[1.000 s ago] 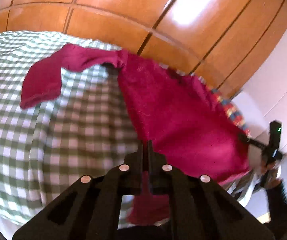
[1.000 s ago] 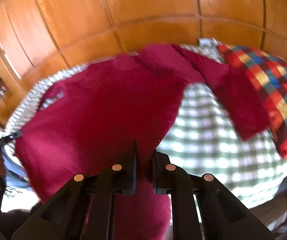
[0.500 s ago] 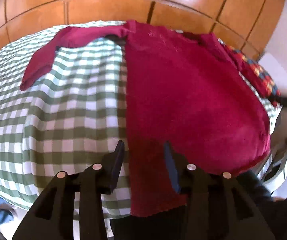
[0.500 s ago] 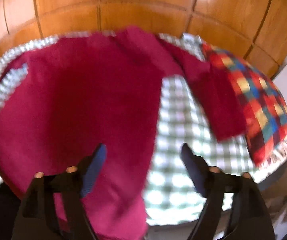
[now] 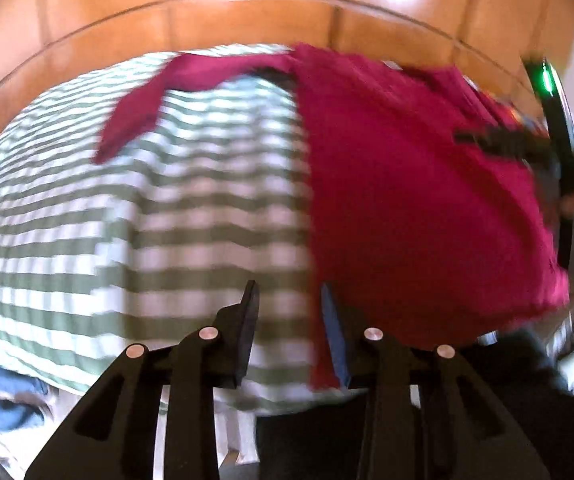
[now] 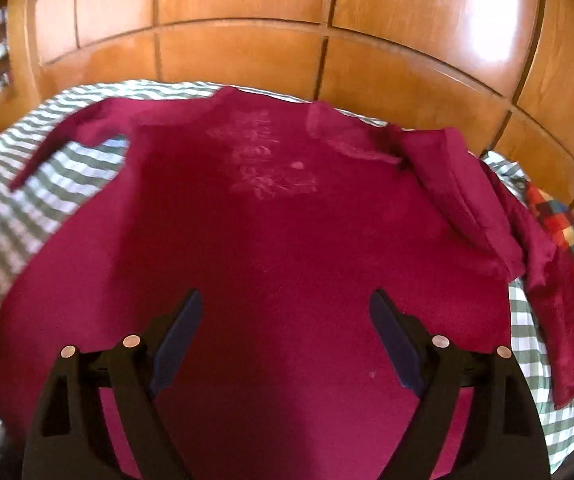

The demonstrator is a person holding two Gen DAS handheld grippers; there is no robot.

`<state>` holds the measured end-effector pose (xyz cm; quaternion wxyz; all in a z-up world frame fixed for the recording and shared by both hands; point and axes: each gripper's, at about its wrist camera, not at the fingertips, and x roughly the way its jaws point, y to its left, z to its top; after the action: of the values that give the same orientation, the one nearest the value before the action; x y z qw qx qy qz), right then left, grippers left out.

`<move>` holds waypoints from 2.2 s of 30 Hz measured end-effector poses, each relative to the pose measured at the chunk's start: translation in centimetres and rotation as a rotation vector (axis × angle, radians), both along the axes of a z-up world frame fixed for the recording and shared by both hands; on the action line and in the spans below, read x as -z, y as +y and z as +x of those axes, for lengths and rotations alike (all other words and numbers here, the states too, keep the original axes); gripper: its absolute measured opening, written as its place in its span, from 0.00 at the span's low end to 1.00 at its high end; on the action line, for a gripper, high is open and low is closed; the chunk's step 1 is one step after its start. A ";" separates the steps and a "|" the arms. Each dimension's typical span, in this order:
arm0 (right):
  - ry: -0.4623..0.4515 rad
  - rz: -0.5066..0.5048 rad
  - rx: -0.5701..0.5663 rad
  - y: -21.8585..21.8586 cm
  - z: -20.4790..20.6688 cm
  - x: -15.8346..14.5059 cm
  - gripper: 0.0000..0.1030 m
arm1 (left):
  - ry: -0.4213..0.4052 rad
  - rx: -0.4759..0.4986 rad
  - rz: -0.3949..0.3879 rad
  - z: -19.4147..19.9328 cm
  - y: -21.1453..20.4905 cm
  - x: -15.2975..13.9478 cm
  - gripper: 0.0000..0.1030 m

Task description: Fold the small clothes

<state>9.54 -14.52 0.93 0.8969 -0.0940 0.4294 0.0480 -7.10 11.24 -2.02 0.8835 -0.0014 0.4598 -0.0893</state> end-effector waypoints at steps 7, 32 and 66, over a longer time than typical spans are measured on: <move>0.013 0.144 0.067 -2.6 0.5 3.3 0.89 | -0.023 -0.263 0.057 4.1 6.6 -0.7 0.38; 0.000 0.152 0.053 -2.2 0.7 3.8 0.96 | -0.071 -0.304 0.166 19.8 9.4 -3.4 0.08; 0.003 0.109 0.056 -2.0 0.9 4.0 0.96 | 0.123 -0.777 0.310 29.6 23.8 -0.9 0.43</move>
<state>10.47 -16.49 -3.08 0.9011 -0.0329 0.4299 0.0461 22.49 35.01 -1.08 0.8121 -0.0471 0.4849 0.3211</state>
